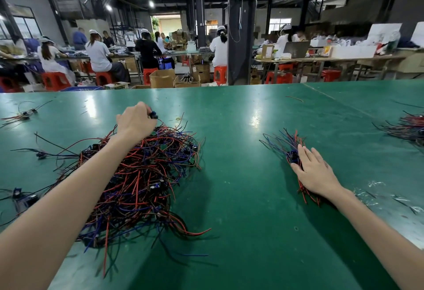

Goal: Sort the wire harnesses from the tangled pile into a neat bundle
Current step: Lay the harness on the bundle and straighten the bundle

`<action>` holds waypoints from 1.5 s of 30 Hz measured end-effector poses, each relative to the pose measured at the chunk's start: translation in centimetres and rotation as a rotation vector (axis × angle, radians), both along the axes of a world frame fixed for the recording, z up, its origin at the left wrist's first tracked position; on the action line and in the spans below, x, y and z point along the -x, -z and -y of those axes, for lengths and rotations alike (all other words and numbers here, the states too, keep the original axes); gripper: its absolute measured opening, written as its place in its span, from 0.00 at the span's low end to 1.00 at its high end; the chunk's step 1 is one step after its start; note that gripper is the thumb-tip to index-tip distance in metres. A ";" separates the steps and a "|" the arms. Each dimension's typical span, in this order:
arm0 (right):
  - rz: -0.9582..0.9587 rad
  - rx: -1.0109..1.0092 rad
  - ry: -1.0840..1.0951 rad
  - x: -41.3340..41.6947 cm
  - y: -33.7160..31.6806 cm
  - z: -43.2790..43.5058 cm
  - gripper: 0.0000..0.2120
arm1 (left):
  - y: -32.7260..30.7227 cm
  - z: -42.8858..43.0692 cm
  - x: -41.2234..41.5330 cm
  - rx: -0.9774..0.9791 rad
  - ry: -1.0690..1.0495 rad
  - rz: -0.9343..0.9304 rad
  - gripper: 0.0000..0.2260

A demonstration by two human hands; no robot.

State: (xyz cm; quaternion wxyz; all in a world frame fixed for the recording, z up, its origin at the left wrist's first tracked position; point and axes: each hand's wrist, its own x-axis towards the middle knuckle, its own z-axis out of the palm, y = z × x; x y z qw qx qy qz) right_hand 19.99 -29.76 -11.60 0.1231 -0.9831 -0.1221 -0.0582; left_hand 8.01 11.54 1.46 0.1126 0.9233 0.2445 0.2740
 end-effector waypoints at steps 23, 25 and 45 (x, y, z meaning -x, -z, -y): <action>-0.633 -1.414 -0.398 11.8 -4.9 -8.0 0.10 | 7.6 18.9 5.9 -0.064 0.749 0.269 0.21; -0.680 -1.472 -0.340 12.1 -4.6 -8.2 0.10 | 8.7 18.9 6.0 -0.145 0.753 0.264 0.20; -0.730 -1.483 -0.248 11.7 -3.7 -8.0 0.05 | 11.0 18.6 6.7 0.413 0.691 0.127 0.05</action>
